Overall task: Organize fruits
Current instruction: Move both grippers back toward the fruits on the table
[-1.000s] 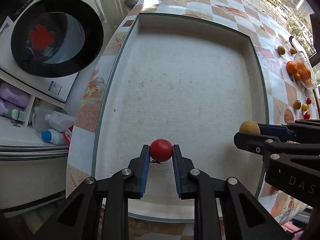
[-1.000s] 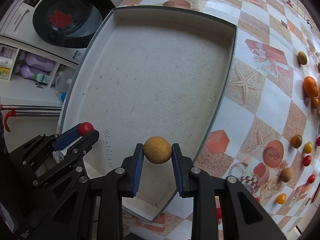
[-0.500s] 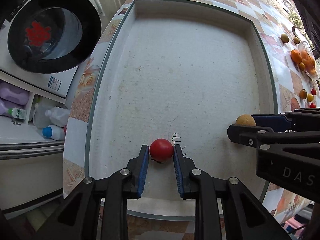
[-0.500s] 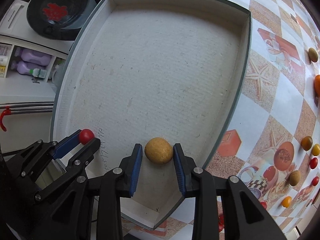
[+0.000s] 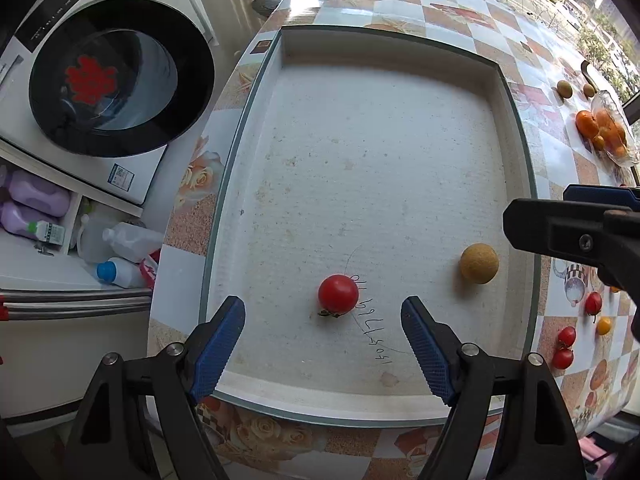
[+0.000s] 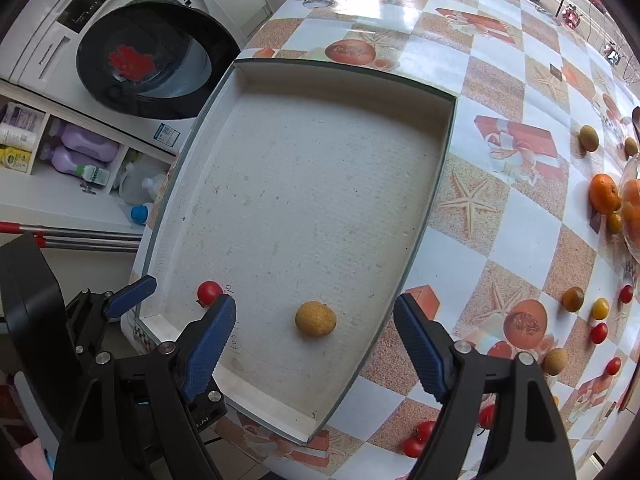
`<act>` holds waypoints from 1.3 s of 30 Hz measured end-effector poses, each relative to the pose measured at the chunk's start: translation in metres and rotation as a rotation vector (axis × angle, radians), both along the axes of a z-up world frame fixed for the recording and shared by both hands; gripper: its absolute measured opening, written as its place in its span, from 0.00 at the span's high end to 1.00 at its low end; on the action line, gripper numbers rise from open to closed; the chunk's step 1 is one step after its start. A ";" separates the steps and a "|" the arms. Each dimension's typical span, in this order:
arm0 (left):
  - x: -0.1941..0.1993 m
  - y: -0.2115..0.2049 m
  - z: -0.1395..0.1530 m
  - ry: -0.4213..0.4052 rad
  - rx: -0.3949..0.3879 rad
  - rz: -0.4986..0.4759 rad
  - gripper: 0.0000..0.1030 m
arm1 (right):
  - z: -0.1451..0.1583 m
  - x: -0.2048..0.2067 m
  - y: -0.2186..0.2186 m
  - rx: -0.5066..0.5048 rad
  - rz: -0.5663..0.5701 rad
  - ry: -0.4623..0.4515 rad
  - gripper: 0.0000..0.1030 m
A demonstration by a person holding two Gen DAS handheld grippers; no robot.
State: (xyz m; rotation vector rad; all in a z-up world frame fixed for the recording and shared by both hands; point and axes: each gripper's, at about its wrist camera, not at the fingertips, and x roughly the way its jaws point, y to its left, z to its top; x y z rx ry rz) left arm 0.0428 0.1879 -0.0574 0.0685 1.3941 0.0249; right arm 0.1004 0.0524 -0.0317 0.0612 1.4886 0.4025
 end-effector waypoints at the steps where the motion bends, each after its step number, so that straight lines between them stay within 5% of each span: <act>1: 0.000 -0.004 0.002 -0.002 0.001 -0.010 0.21 | 0.001 0.001 -0.006 0.001 -0.017 0.002 0.17; 20: 0.012 -0.139 0.040 -0.048 -0.036 -0.283 0.21 | -0.011 -0.064 -0.191 -0.062 -0.421 0.053 0.11; 30: 0.015 -0.212 0.024 -0.005 -0.046 -0.392 0.21 | -0.037 -0.121 -0.278 -0.117 -0.602 0.139 0.11; 39: 0.046 -0.264 0.008 -0.004 -0.062 -0.407 0.21 | -0.045 -0.126 -0.328 -0.151 -0.667 0.124 0.11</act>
